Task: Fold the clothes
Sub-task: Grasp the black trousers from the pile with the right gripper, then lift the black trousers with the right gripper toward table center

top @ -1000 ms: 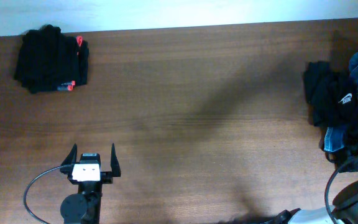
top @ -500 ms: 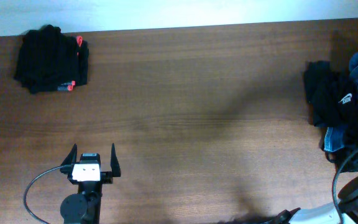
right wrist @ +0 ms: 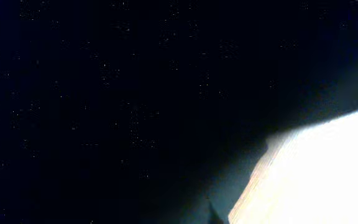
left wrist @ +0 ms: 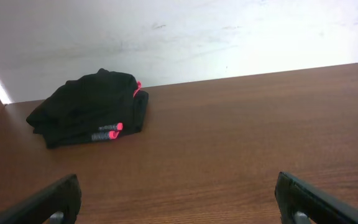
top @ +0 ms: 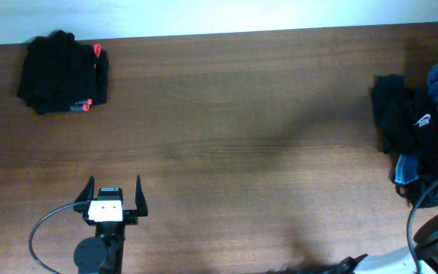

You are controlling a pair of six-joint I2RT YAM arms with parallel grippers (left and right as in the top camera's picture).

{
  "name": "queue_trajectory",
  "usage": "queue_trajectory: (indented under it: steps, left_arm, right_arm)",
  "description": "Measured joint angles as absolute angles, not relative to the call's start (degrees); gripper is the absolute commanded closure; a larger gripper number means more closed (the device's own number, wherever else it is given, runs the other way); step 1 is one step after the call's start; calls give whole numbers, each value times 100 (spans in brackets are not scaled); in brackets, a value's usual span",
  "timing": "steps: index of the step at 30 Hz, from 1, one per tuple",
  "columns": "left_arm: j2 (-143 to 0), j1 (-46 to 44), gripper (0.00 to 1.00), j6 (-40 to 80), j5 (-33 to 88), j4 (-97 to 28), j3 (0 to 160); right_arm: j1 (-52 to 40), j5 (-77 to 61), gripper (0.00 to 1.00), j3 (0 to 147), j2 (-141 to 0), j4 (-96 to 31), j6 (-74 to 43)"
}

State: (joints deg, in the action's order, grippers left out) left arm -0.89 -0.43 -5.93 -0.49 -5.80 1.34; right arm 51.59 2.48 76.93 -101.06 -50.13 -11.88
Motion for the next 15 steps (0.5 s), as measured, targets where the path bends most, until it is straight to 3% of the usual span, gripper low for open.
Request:
queue_trajectory:
  steps: [5,15]
  left_arm:
    - [-89,-43,1,-593,-49,-580,134]
    - [-89,-43,1,-593,-49,-580,134]
  right_arm:
    - [4519,353,96,8661,-9655,-5739,-1179]
    - [2464,661,96,12322,-8761,-6965,-871]
